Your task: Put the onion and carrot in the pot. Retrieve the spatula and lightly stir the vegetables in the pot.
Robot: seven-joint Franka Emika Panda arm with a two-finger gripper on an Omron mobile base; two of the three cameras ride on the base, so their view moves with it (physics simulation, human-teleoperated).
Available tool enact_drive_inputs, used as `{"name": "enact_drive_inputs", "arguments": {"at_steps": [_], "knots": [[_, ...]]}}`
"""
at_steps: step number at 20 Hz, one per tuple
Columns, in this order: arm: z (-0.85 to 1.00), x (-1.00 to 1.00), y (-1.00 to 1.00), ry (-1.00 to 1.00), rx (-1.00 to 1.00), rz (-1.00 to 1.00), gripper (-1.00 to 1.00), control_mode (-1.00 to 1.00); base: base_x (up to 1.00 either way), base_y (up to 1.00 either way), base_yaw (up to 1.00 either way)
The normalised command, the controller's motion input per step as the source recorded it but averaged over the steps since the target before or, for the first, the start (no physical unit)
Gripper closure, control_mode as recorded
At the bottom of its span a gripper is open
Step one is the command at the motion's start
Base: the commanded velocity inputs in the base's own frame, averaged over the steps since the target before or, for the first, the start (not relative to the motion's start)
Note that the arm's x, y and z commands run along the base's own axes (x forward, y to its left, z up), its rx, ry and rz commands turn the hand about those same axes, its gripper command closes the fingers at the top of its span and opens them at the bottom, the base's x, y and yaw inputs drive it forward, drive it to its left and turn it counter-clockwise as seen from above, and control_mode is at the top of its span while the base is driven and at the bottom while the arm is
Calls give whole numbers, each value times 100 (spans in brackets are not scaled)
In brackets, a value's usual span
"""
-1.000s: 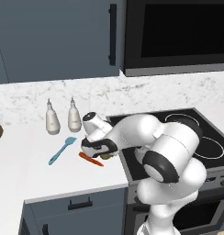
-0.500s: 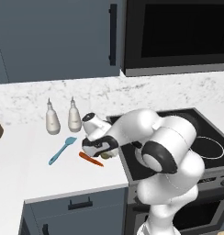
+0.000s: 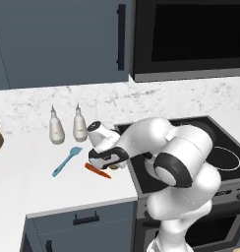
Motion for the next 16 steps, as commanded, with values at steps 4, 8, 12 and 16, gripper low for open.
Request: {"name": "enact_drive_inputs", "arguments": {"at_steps": [4, 8, 12, 16], "knots": [[44, -67, 0, -30, 0, 0, 100, -100, 0, 0, 0], [96, -57, 1, -31, 0, -1, 100, -100, 0, 0, 0], [100, -29, 0, -20, 0, -10, 100, -100, 0, 0, 0], [100, -4, 0, -2, 0, -14, 100, -100, 0, 0, 0]]}}
